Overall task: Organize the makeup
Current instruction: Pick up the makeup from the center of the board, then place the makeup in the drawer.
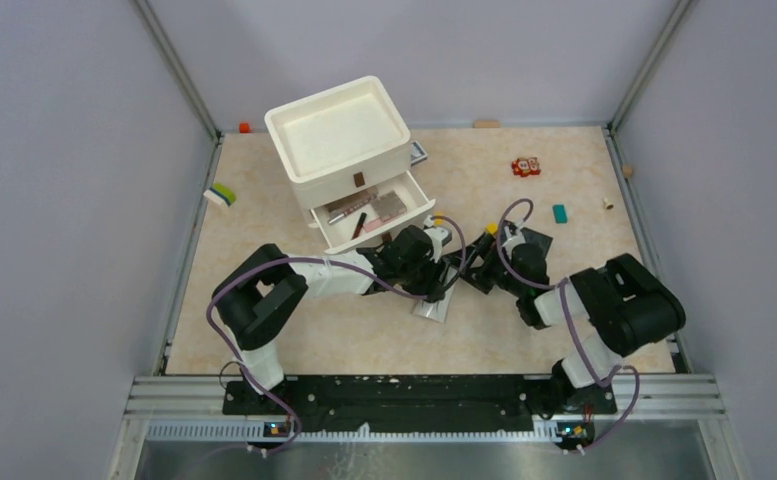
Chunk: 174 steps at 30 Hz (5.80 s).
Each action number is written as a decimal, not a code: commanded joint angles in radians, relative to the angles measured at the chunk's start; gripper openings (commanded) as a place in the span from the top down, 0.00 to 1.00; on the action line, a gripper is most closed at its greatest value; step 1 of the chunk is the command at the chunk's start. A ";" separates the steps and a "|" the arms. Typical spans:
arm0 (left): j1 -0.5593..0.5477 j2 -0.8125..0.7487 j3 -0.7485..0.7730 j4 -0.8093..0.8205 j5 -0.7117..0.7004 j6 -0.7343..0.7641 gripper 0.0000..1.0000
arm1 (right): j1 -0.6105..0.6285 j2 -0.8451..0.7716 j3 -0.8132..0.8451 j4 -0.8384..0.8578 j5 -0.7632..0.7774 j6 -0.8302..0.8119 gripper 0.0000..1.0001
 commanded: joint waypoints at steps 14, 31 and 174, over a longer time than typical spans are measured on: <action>0.000 -0.001 0.032 0.016 0.036 -0.013 0.30 | -0.006 0.366 -0.134 0.556 -0.124 0.204 0.20; 0.000 -0.065 0.041 -0.040 0.037 0.006 0.28 | -0.005 0.565 -0.221 0.825 -0.094 0.225 0.37; 0.209 -1.018 -0.098 -0.343 -0.874 0.272 0.13 | 0.449 0.200 0.884 -0.431 0.769 0.267 0.72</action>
